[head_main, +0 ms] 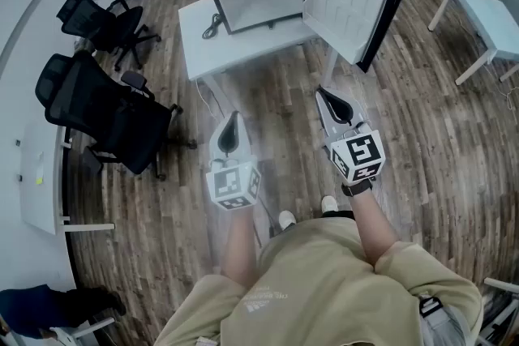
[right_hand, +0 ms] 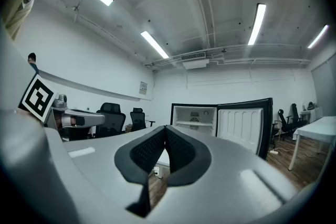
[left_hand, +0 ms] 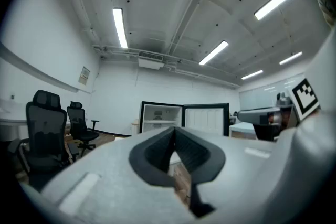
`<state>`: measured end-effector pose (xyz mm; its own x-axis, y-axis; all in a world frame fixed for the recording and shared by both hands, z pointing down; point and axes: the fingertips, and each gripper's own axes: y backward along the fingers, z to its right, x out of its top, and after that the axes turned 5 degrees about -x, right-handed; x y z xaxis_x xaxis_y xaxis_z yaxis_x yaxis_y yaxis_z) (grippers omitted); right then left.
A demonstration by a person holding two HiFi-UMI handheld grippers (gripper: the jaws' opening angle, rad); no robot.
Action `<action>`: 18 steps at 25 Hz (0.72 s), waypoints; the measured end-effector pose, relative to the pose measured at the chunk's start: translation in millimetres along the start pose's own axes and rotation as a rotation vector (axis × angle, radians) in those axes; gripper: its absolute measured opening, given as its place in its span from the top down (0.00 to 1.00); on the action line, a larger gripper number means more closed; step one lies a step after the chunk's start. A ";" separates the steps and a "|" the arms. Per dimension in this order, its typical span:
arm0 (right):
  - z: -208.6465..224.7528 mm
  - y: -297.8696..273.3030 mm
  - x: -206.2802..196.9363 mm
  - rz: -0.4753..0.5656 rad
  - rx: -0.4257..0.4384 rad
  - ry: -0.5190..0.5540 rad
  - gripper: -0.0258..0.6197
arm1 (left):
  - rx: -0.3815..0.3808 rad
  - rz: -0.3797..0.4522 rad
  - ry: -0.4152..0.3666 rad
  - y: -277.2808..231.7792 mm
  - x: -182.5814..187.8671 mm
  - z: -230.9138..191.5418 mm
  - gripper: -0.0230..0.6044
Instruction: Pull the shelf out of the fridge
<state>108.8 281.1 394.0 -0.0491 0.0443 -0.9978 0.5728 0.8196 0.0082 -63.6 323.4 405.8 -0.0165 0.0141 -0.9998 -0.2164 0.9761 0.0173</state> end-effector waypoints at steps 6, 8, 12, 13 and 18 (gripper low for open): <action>-25.2 -3.0 -7.1 -0.019 0.000 -0.085 0.95 | -0.038 -0.010 0.067 15.0 -6.6 -15.9 0.96; -30.1 -0.9 -9.3 -0.026 -0.014 -0.088 0.95 | -0.046 -0.008 0.066 19.2 -8.4 -18.0 0.96; -30.5 6.6 -13.4 -0.031 -0.048 -0.098 0.97 | -0.057 -0.011 0.089 18.4 -17.7 -13.6 0.96; -29.6 5.8 -15.0 -0.035 -0.044 -0.099 0.97 | -0.058 -0.021 0.094 15.1 -21.3 -11.9 0.96; -14.0 -12.6 -15.7 -0.021 -0.002 -0.119 0.97 | -0.068 -0.045 0.094 -7.0 -27.1 1.5 0.96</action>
<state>90.8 278.1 410.5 0.0366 -0.0407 -0.9985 0.5714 0.8206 -0.0126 -60.2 316.5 432.7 -0.0961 -0.0533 -0.9939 -0.2850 0.9582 -0.0238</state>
